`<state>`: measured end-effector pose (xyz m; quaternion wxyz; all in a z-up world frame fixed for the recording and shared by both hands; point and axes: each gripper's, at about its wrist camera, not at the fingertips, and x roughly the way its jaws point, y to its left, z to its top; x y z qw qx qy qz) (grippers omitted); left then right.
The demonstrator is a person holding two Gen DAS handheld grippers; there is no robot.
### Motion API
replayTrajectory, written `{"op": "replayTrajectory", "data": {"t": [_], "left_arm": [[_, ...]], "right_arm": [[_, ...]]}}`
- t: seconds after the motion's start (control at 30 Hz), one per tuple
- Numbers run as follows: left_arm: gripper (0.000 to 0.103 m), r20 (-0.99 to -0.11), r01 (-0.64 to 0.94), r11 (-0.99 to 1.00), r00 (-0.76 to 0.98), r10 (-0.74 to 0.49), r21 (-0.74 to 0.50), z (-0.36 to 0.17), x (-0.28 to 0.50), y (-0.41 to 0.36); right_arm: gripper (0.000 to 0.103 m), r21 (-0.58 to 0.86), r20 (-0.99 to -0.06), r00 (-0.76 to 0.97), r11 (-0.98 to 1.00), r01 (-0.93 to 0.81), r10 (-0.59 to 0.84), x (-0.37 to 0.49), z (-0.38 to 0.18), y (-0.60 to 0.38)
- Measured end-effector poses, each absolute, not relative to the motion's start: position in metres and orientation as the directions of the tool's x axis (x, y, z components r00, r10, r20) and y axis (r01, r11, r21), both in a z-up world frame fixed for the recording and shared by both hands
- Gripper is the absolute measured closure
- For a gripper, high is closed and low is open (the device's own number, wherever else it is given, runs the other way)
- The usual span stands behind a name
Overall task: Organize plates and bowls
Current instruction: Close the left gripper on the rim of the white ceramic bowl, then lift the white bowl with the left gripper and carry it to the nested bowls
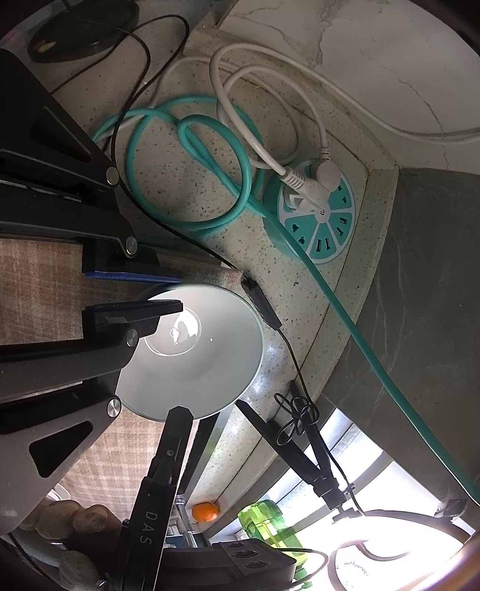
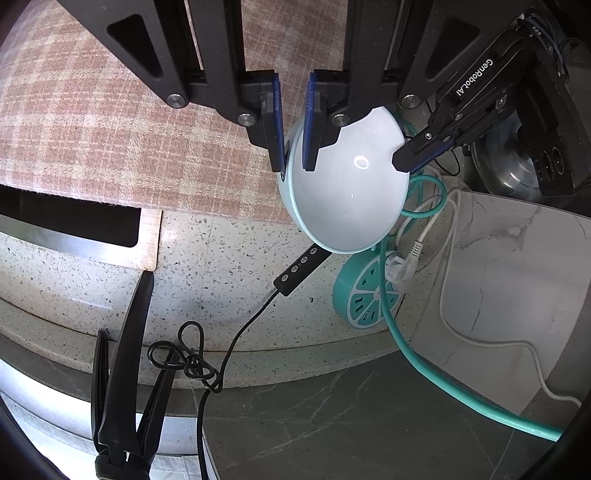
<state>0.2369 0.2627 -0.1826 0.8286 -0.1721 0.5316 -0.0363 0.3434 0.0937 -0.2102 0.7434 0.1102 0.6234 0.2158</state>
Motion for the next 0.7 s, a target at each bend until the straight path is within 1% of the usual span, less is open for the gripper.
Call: {"op": "replayTrajectory", "data": {"t": [0.7], "left_arm": [[0.096, -0.852, -0.1, 0.942, 0.465, -0.239, -0.319, -0.148, 0.207, 0.248]], "right_arm": [[0.094, 0.448, -0.863, 0.16, 0.871, -0.2, 0.48, 0.31, -0.165, 0.074]]}}
